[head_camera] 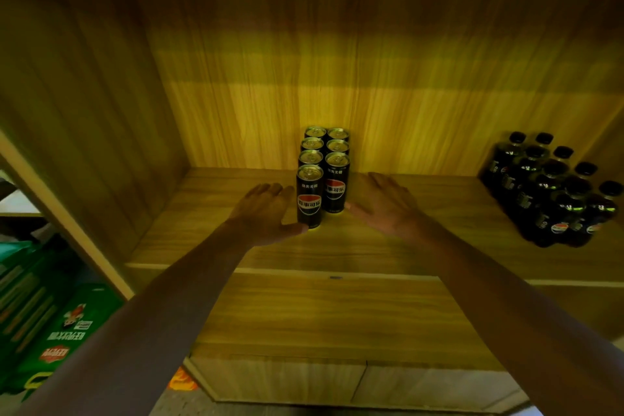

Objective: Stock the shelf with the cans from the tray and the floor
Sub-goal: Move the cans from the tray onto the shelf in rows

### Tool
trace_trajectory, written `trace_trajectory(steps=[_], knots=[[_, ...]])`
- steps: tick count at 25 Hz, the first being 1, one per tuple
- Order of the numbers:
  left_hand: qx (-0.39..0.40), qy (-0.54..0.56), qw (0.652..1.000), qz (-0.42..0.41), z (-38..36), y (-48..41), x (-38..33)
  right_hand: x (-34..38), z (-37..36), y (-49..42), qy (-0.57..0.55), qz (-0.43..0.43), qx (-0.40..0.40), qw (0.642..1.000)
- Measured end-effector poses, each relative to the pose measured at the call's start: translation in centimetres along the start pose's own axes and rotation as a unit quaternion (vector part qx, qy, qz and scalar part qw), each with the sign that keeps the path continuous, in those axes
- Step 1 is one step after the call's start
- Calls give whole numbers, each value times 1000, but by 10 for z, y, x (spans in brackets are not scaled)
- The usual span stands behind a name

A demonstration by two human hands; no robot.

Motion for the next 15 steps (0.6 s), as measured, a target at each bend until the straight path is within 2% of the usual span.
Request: trace_trajectory(steps=[5,9,15], knots=[[-2,2,999,-46,3,43,-20,18,5,55,67,11,2,998],[1,49,998,-47,-5,93,-20,52,1,110,68,7,-5,998],[37,33,997,-67,-45,170,-19,112,-32,197,72,2,7,997]])
Point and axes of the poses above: each hand's wrist, its own y-axis away from the middle knuckle, its own z-axis out of the back of the hand, x = y × z, the point moved 5 cm from there along -y, towards the middle knuckle, and after that the axes turned 8 degrees about y, right-handed, at the moved point
